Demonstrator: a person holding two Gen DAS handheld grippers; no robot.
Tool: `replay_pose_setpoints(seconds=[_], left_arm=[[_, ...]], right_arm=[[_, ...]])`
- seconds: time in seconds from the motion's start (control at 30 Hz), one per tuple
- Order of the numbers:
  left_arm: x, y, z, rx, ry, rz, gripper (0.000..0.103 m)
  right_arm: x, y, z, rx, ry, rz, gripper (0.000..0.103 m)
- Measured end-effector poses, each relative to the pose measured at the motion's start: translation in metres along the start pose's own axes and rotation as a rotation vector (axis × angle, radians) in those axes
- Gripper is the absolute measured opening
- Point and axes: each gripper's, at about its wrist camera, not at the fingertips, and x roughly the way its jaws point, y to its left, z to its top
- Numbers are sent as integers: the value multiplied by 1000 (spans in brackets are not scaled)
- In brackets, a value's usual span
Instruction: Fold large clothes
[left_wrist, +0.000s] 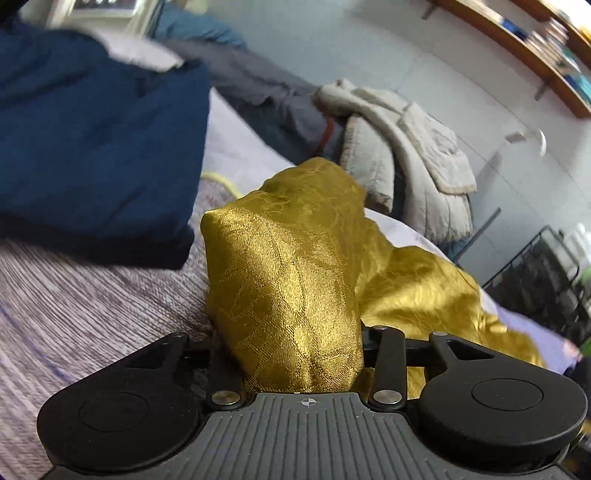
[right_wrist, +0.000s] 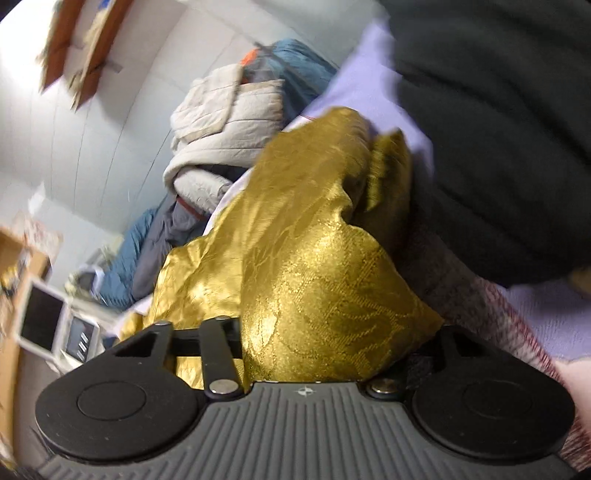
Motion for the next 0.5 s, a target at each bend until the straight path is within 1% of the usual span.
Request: replay_pose_setpoints(seconds=[0.03,0.07,0.17,0.27,0.37,0.43,0.5], left_arm=[[-6,-4,-2,29,-9,5,80],[-12,-8,-4,55,-17,13,78],[-34,-18,-13,132,-43,32,76],[-63,-22,-25,185,-65,45,75],[-93,-24,-36,200,-80,51,75],[-111,-22,-45,218,-83,63,75],[-122,-20,-57,235,-82,86,75]], right_arm=[[-4,9,0,-49,-7,-7,45],[-8,18,-1,-95,-13,-9,45],[-23,40,-7,-233,-35,-11,43],[-40,57,-16,-353,-39,-8,42],[-63,61,-30,-430,-30,13,41],[-78,60,-41,-462,-8,23,41],[-87,57,-49,-485,17,15,41]])
